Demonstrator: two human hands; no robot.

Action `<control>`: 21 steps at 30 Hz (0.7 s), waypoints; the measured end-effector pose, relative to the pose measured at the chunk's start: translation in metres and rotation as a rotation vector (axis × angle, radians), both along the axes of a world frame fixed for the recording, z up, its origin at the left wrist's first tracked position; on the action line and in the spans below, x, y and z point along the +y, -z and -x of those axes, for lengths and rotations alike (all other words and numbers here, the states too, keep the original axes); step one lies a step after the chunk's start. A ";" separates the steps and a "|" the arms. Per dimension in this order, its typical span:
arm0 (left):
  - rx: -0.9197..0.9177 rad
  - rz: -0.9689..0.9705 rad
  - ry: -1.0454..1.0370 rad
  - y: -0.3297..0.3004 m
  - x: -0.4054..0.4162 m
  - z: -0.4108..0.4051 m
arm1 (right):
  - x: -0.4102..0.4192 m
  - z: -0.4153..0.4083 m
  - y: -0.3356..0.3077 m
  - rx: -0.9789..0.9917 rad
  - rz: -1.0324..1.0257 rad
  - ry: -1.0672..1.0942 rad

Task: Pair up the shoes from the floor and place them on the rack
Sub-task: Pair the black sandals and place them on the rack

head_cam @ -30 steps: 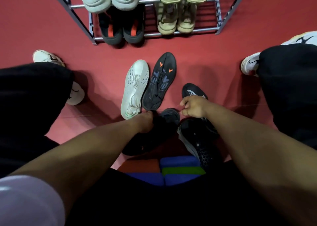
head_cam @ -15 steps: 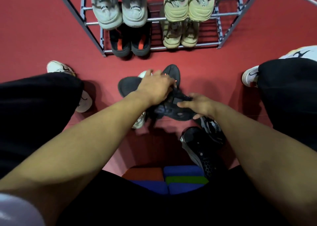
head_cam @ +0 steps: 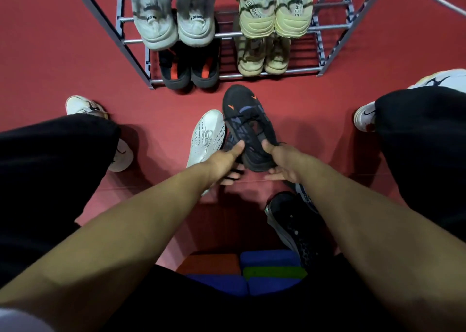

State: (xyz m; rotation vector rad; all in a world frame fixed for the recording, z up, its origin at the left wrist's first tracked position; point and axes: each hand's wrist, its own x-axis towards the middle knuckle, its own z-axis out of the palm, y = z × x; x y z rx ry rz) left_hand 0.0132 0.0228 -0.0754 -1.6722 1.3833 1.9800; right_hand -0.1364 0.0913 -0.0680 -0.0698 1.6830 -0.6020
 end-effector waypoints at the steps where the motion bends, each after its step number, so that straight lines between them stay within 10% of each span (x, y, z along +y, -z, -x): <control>1: 0.052 -0.029 -0.076 0.000 0.004 0.006 | -0.004 -0.005 0.000 -0.023 0.026 -0.023; 7: 0.023 0.069 -0.505 0.009 -0.024 -0.011 | -0.010 -0.009 0.006 -0.091 0.092 -0.115; 14: -0.086 0.104 -0.465 0.025 -0.034 -0.067 | -0.006 -0.005 0.042 0.600 -0.141 -0.892; 21: -0.041 0.002 -0.440 0.028 -0.040 -0.071 | -0.030 -0.039 0.045 0.495 -0.095 -0.780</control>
